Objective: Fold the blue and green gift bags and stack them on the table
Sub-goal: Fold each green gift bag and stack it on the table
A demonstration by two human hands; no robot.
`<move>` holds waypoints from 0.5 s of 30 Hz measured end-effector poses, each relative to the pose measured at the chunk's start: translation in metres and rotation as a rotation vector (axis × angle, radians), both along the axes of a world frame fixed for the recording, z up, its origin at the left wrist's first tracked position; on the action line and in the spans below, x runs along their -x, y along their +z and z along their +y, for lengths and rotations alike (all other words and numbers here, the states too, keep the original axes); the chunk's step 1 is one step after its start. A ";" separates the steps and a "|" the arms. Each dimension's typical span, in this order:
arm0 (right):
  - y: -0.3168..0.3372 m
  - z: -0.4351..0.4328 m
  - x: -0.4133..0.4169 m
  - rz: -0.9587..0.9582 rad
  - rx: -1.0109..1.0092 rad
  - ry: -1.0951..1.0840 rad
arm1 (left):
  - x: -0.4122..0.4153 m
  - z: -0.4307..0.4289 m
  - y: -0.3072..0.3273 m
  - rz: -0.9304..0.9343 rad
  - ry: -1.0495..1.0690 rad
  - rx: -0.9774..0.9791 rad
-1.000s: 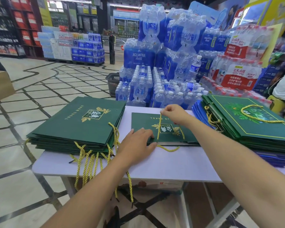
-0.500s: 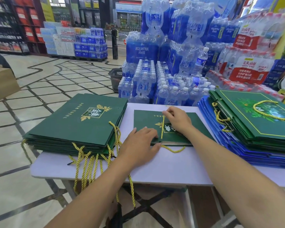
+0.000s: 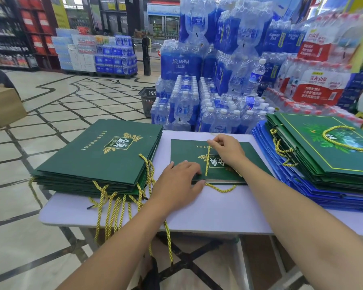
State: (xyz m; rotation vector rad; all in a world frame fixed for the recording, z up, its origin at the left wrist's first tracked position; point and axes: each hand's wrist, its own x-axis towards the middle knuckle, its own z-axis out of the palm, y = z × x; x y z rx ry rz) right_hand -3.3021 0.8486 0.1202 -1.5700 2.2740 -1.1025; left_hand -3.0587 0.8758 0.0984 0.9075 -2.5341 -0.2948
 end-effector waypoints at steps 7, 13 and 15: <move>0.037 0.017 -0.008 0.035 0.016 0.082 | -0.001 0.003 0.003 0.014 0.043 0.000; 0.051 0.072 -0.030 0.488 -0.246 0.326 | -0.002 0.005 0.007 0.071 0.095 0.036; 0.045 0.092 -0.036 0.661 -0.315 0.364 | -0.002 0.003 0.008 0.067 0.125 0.017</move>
